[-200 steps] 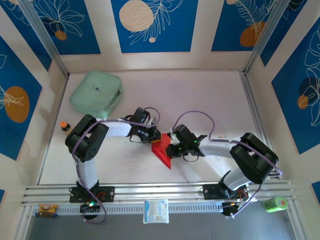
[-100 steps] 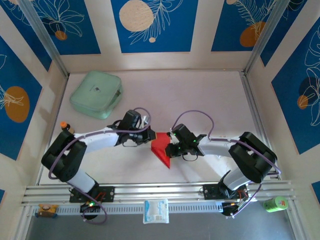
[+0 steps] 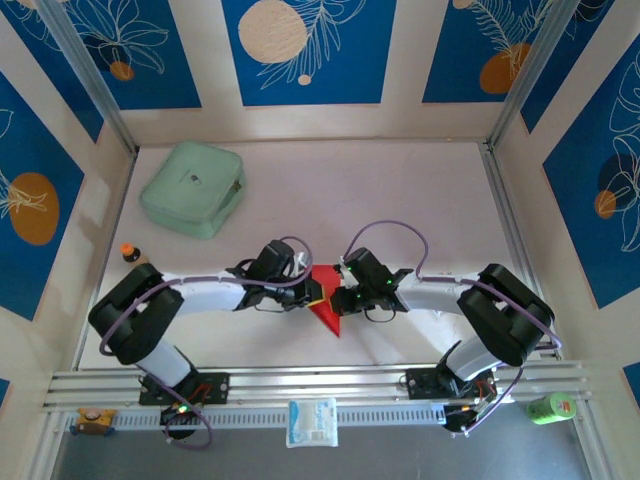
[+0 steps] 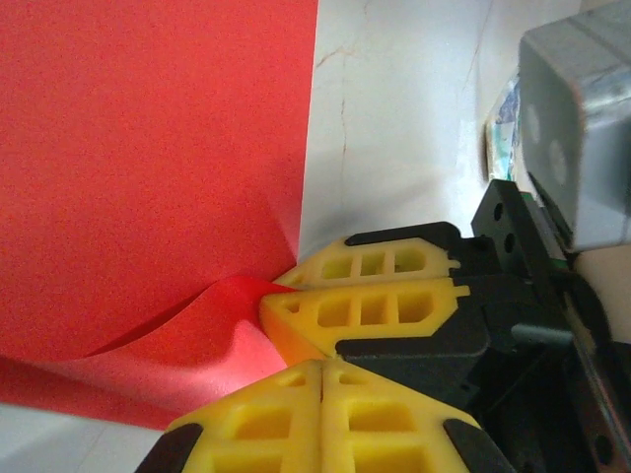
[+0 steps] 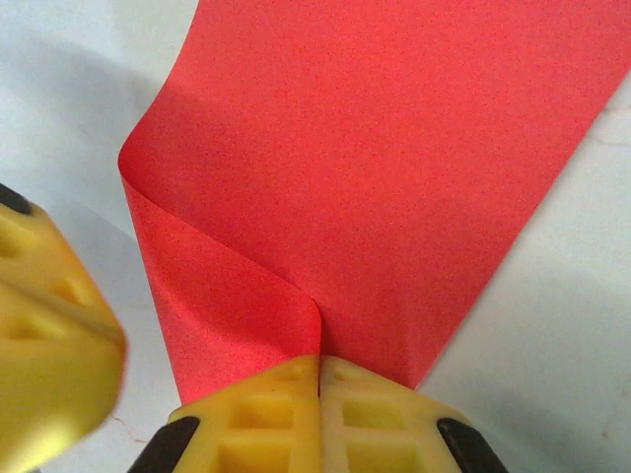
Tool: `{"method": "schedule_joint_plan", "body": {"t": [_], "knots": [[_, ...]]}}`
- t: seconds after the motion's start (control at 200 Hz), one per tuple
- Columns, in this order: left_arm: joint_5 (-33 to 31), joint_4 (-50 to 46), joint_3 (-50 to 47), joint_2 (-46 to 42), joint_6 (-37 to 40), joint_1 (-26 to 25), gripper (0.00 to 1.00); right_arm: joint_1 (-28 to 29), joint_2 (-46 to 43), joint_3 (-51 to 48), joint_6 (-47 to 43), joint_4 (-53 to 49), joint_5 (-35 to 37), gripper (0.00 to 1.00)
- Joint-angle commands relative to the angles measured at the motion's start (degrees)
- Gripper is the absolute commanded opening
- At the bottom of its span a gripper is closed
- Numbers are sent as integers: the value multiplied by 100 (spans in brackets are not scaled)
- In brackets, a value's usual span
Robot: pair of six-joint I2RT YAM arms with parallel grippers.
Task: Fold a paper plane with a square sheet of paper (pick it up from the middle)
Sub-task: Third fold the triangle at the center of the table.
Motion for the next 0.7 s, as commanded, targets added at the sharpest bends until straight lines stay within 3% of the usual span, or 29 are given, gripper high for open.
{"method": "schedule_joint_plan", "body": {"t": [0.0, 0.695], "knots": [[-48, 171, 41, 223, -147, -116, 0, -28, 5, -4, 32, -173, 48, 0], [-442, -507, -42, 490, 105, -136, 0, -28, 17, 14, -4, -147, -3, 0]]}}
